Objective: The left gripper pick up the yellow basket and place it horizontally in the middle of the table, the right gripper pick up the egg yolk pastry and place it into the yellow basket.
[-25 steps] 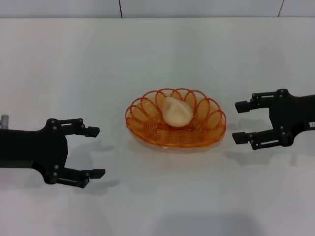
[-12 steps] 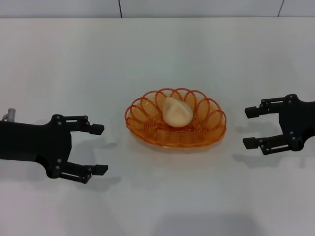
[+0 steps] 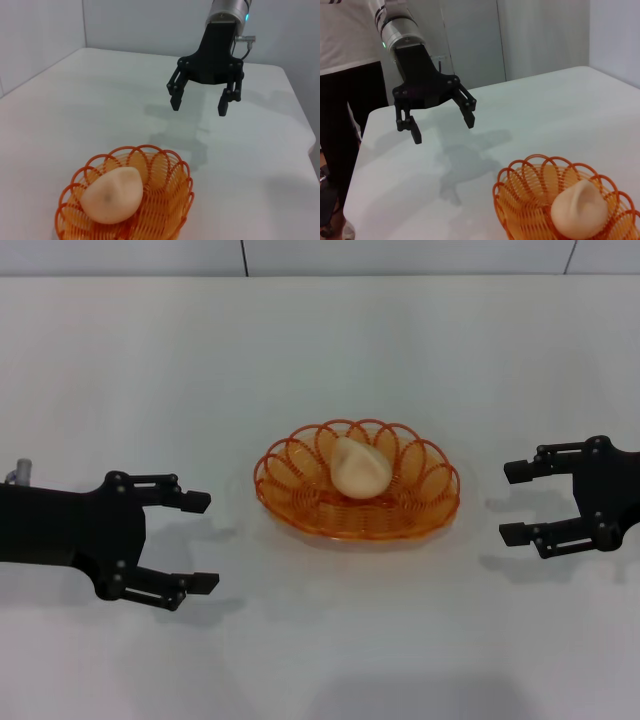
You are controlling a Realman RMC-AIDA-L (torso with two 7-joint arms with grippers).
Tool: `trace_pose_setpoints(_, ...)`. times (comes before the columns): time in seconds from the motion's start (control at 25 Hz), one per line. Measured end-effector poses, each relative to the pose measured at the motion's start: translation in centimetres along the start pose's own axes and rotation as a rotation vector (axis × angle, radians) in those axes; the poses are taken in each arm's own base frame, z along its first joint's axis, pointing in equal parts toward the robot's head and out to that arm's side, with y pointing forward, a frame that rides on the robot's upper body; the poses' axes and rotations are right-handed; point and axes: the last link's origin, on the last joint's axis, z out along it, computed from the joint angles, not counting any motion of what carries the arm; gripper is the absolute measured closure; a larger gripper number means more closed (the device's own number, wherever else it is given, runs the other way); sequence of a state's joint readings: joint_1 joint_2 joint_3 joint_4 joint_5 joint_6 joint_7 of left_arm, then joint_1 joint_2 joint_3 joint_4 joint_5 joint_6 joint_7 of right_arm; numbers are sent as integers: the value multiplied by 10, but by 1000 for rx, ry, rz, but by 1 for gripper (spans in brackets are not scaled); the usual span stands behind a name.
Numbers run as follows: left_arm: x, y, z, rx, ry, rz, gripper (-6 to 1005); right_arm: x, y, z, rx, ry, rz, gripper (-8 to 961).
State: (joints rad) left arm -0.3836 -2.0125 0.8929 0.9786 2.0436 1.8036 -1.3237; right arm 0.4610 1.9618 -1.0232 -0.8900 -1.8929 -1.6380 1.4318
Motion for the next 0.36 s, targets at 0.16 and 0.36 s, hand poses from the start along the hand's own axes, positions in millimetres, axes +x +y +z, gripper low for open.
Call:
trace_pose_setpoints(0.16, 0, 0, 1, 1, 1, -1, 119, 0, 0, 0, 0, 0, -1, 193)
trace_pose_setpoints(0.36, 0, 0, 2, 1, 3, -2, 119, 1, 0, 0, 5, 1, 1, 193)
